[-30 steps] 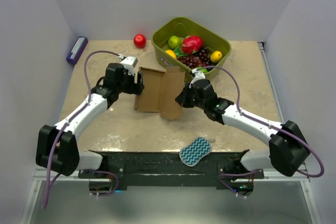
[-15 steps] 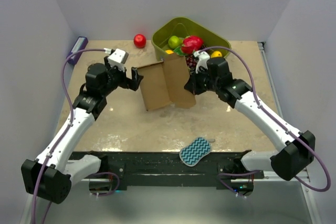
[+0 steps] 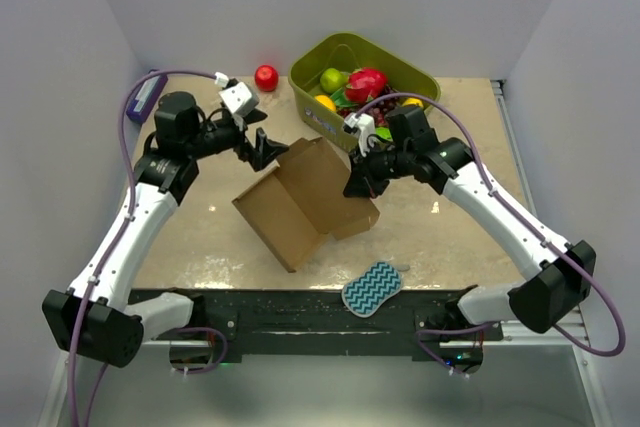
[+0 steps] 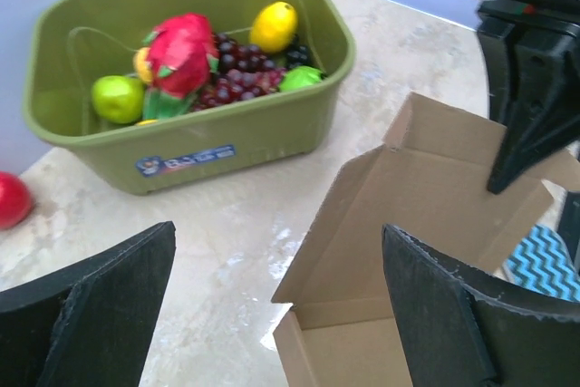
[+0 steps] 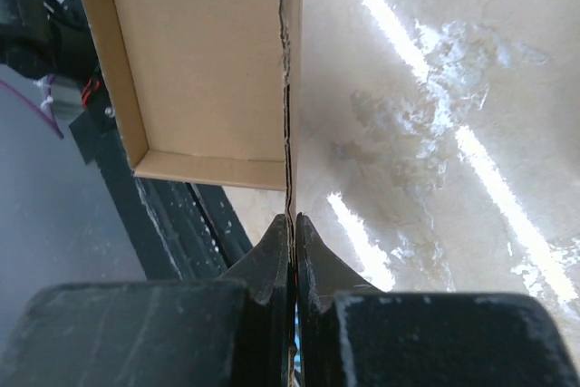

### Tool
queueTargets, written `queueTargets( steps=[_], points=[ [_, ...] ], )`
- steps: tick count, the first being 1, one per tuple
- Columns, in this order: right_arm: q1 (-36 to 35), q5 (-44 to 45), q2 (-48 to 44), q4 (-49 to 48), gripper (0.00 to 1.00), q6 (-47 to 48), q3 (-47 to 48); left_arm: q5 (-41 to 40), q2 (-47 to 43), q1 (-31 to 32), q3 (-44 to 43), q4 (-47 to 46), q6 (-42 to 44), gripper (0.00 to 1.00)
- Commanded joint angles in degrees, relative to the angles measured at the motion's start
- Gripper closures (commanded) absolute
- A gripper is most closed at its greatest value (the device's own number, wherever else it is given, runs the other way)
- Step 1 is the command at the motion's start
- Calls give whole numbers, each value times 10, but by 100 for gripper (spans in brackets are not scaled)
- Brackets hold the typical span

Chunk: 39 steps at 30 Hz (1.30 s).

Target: Fold the paper box

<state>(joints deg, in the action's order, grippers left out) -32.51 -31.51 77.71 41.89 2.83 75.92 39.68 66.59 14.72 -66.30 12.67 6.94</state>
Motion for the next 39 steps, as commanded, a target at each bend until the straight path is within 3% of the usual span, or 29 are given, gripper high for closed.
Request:
queueTargets(
  steps=[1, 9, 15, 25, 28, 29, 30, 31, 32, 34, 35, 39],
  points=[
    [0, -45, 1, 23, 100, 26, 32, 113, 20, -7, 12, 31, 37, 0],
    [-2, -73, 10, 23, 100, 34, 30, 165, 51, -7, 27, 29, 41, 2],
    [-12, -84, 17, 28, 100, 46, 27, 194, 81, -4, 35, -18, 2, 12],
    [-15, -13, 23, 29, 99, 46, 28, 167, 91, 33, 50, -22, 7, 70],
    [-15, 20, 29, 27, 89, 46, 34, 145, 96, 43, 60, -34, 8, 87],
    [-15, 28, 29, 23, 80, 42, 35, 136, 98, 44, 62, -36, 10, 90],
    [-14, 44, 28, 19, 64, 38, 36, 129, 101, 45, 66, -39, 10, 95],
    [-14, 68, 26, 14, 56, 27, 37, 121, 103, 46, 69, -43, 8, 98],
    [-14, 85, 24, 0, 41, 20, 35, 117, 105, 45, 72, -58, 5, 100],
    [-13, 122, 16, -12, 28, -2, 32, 116, 113, 45, 84, -78, -9, 100],
    [-12, 182, 13, -25, 21, -12, 30, 116, 122, 45, 85, -92, -13, 100],
    [8, 307, -3, -53, 13, -66, 15, 103, 137, 44, 94, -173, -86, 100]
  ],
)
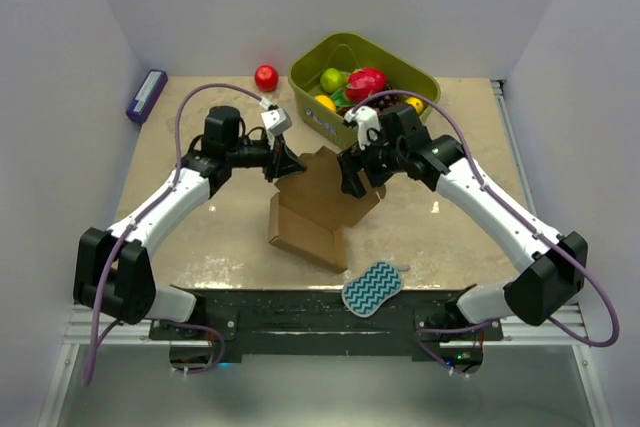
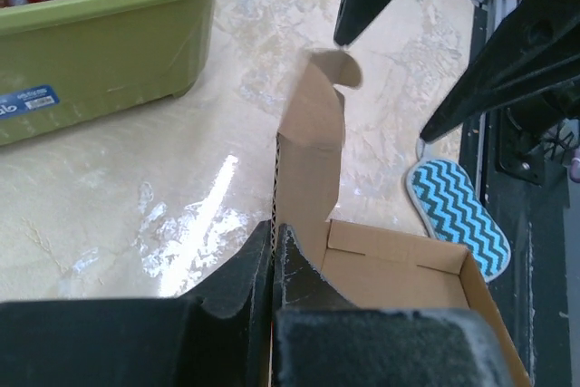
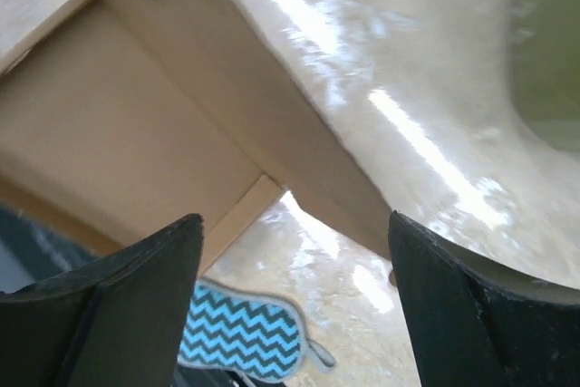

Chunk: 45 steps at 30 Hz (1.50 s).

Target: Fold the paper box

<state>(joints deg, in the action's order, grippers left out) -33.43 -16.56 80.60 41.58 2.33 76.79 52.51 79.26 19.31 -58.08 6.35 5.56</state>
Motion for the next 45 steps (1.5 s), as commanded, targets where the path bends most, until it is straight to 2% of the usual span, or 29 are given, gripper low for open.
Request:
queueTargets(
  steps=[1, 3, 4, 7, 10, 13, 16, 20, 25, 26, 29, 31, 32, 34, 35, 37, 38, 39, 41, 42, 45],
  points=[
    [18, 172, -47, -62, 12, -66, -1, -39, 9, -2, 23, -180, -90, 100],
    [18, 218, -65, -96, 11, -79, -18, -57, -2, -2, 74, -270, -148, 100],
    [19, 229, -73, -103, 11, -84, -22, -72, -3, -2, 91, -361, -164, 100],
    [19, 235, -112, -128, 8, -103, -43, -100, 4, -2, 131, -482, -202, 100],
    [18, 214, -142, -137, 6, -112, -57, -113, 23, -2, 145, -531, -196, 100],
    [18, 203, -168, -149, 5, -117, -81, -116, 55, -5, 134, -537, -156, 100],
    [18, 199, -180, -141, 5, -122, -88, -75, 90, -10, 147, -597, -134, 100],
    [17, 202, -191, -121, 5, -121, -91, -56, 137, -17, 128, -555, -105, 98],
    [18, 199, -197, -115, 5, -125, -90, -97, 151, -20, 115, -487, -72, 76],
    [18, 198, -197, -114, 5, -127, -90, -104, 149, -20, 115, -483, -70, 68],
    [17, 190, -197, -116, 5, -132, -92, -123, 145, -20, 115, -472, -67, 55],
    [18, 184, -197, -115, 5, -136, -95, -133, 143, -20, 115, -463, -67, 49],
    [17, 181, -197, -114, 5, -138, -96, -137, 139, -20, 115, -460, -67, 42],
    [17, 176, -198, -113, 5, -148, -101, -155, 130, -20, 118, -451, -68, 37],
    [18, 174, -199, -109, 5, -152, -103, -161, 119, -20, 123, -449, -70, 26],
    [18, 166, -199, -104, 6, -167, -109, -185, 104, -19, 130, -438, -78, 25],
    [18, 166, -200, -98, 7, -176, -111, -195, 86, -20, 140, -434, -86, 21],
    [18, 166, -196, -91, 8, -190, -113, -217, 75, -20, 146, -431, -100, 11],
    [18, 166, -191, -52, 12, -206, -110, -237, 39, -19, 151, -395, -116, 10],
    [17, 166, -184, -35, 13, -227, -107, -273, 24, -16, 149, -375, -128, 10],
    [18, 115, -172, 29, 17, -284, -103, -333, -35, -9, 107, -227, -150, 9]
  ],
)
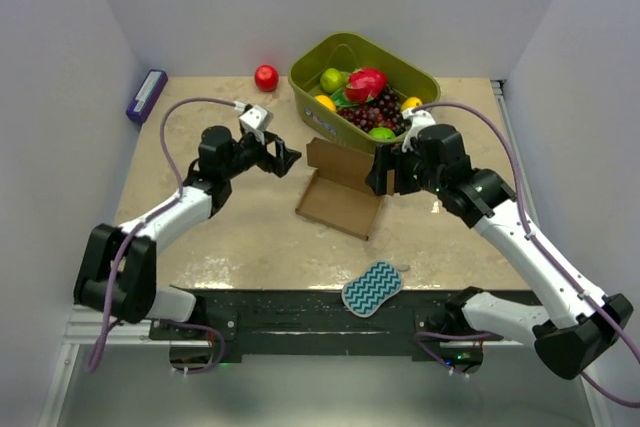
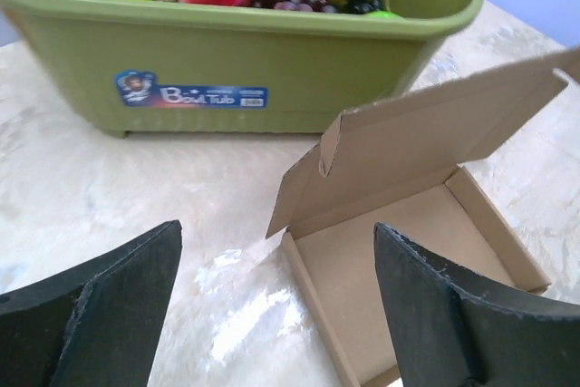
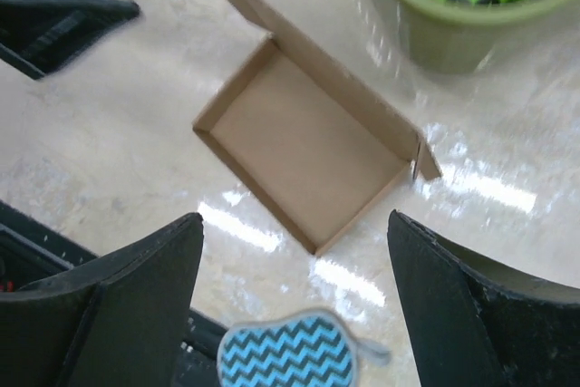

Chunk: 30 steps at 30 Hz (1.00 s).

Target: Fold the paper box

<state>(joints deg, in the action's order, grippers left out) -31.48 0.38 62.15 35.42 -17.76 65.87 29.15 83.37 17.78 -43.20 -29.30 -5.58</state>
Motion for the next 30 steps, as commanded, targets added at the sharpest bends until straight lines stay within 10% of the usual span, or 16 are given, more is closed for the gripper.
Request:
queueTargets(
  steps=[1, 10, 17, 30],
  points=[
    [-2, -72, 12, 103, 19, -99, -4, -151, -100, 6, -73, 208, -50, 9],
    [-144, -17, -2, 118, 25, -278, -182, -109, -136, -40, -168, 414, -58, 0],
    [-204, 6, -111, 91, 30, -522, -312, -158, -144, -52, -148, 410, -35, 0],
    [-219, 23, -71, 35, 31, -644, -377, -138, -158, -52, -125, 409, -35, 3]
  ],
)
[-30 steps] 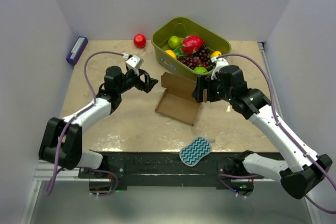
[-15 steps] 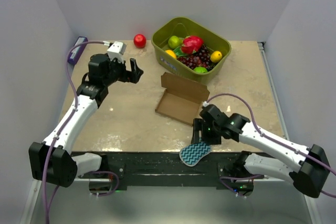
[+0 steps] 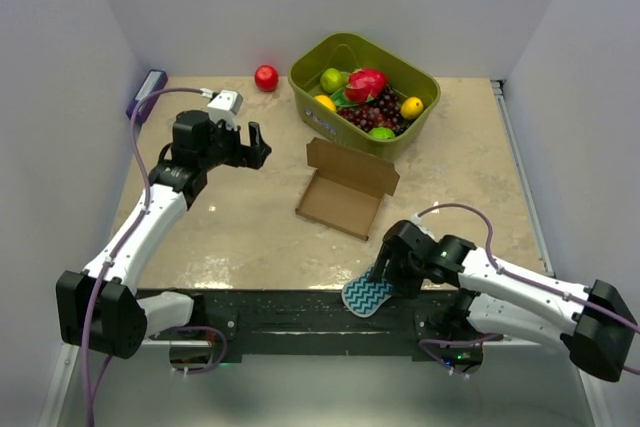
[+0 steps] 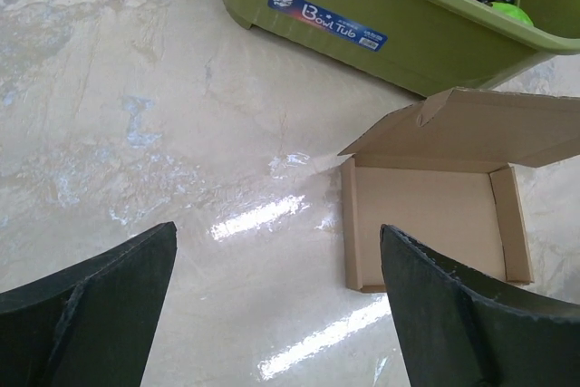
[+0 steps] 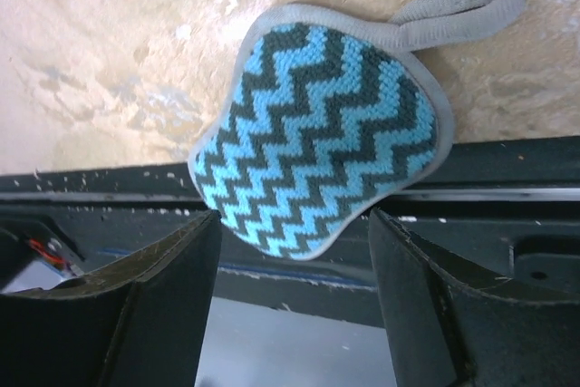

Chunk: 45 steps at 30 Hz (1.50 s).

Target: Fold the paper box

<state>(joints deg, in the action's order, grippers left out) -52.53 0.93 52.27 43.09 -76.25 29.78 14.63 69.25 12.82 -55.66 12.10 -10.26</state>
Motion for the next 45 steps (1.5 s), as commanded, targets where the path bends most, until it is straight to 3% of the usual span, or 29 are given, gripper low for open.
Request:
queueTargets(
  steps=[1, 18, 27, 30, 33, 37, 45],
  points=[
    [-13, 20, 41, -42, 32, -62, -17, 6, -19, -3, 0, -5, 13, 3],
    [-15, 46, 100, -127, 55, -84, -49, -16, -37, -3, 1, 3, 30, 4],
    [-16, 40, 115, -156, 95, -71, -54, -16, -40, -3, 5, 1, 31, 4],
    [-16, 67, 100, -122, 100, -51, -32, -19, -40, -3, 6, 1, 31, 4],
    [-16, 100, 79, -73, 100, -8, 22, -21, -40, -3, 7, 1, 32, 4],
    [-14, 166, 71, -39, 100, 145, 144, -19, -40, -3, 7, -1, 32, 4],
    [32, 158, 226, 12, 100, 485, 364, -14, -43, -3, 11, -4, 36, 3]
  ],
)
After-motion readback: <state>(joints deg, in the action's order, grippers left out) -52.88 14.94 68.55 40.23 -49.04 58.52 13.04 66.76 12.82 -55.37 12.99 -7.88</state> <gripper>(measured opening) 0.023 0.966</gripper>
